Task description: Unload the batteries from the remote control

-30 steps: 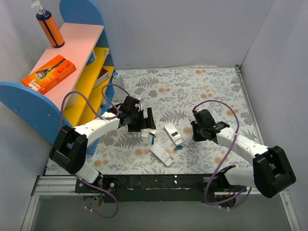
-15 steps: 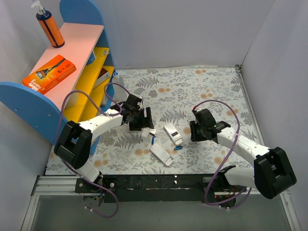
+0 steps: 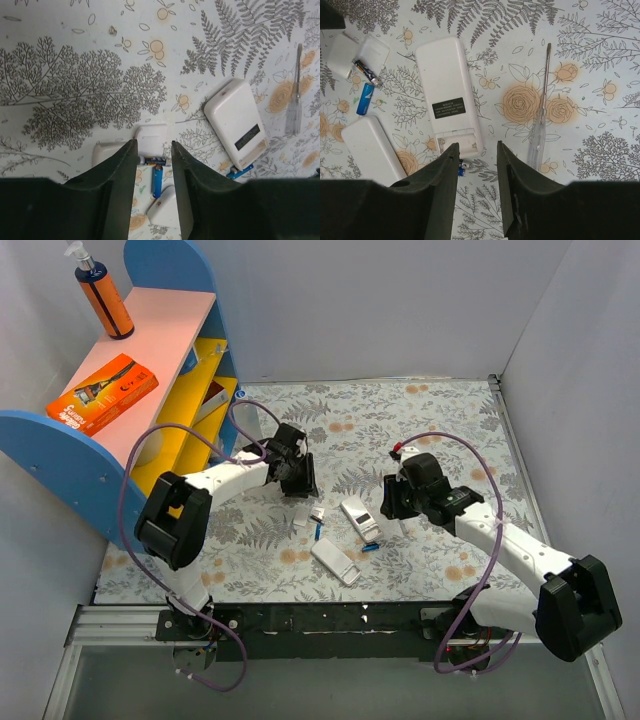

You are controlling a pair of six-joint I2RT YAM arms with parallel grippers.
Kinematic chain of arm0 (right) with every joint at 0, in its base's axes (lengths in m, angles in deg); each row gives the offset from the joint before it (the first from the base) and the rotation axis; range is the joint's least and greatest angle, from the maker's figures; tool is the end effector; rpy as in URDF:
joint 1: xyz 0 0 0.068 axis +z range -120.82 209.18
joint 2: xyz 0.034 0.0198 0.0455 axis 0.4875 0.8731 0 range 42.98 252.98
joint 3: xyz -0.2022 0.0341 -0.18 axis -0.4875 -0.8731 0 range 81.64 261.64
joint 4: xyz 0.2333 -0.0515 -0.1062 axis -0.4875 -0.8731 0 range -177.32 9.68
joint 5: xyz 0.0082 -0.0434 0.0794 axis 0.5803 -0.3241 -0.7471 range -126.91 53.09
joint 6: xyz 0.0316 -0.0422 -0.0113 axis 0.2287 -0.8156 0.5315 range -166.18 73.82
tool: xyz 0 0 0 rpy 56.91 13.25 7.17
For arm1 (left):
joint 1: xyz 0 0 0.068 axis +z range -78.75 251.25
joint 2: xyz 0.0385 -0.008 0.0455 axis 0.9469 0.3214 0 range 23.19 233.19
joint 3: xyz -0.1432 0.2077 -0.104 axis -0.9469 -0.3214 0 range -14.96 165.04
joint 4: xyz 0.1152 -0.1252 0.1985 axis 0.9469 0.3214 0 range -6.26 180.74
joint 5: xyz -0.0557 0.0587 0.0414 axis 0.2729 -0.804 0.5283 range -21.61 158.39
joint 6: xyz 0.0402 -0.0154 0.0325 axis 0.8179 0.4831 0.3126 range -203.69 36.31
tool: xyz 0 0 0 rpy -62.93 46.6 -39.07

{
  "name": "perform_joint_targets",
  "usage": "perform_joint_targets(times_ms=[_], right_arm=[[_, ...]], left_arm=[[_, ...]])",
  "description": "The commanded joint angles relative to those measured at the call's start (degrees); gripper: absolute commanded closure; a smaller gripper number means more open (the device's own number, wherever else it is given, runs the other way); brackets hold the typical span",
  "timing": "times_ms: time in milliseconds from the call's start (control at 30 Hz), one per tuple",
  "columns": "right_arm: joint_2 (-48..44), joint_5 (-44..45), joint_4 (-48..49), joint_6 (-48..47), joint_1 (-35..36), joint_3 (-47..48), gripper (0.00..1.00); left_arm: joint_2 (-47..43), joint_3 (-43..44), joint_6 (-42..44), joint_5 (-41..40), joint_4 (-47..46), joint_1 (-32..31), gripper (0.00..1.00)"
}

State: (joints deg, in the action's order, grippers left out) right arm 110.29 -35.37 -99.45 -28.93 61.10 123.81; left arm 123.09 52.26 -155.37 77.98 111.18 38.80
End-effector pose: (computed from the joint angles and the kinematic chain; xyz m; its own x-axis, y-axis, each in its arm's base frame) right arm 0.2076 0.1281 0.2309 -0.7177 -0.0979 -0.6894 -0.3134 0.9295 0.1943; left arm 0.2992 -0.1972 0.1973 -0.7987 -0.6014 -0.0195 -0.5062 0.6891 -0.5185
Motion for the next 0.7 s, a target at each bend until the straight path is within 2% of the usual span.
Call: perform_joint_targets(times_ms=[0,200,567,667], right_arm=[[-2.88,-0.75,0.24,-1.08,0.07,1.16,0.58],[-6.84,-1.01,0.77,-1.08,0.07,-1.04,0.59],[-6.31,-0.93,0.77,-2.49,0.07,-0.78,0.59],[-6.14,-1.01,0.85,-2.67,0.07,-0.95,0.59]], left_arm=[[3.10,3.70,3.20,-1.85,0.51,0.37,0.69],[6.18,3.97,5.06,-3.08,0.77,0.19,0.72],[8.21,2.83,5.85,-0.18,-1.69,-0.42,0.74],[7.60,2.83,5.76,0.26,-2.21,-0.42,0.72]])
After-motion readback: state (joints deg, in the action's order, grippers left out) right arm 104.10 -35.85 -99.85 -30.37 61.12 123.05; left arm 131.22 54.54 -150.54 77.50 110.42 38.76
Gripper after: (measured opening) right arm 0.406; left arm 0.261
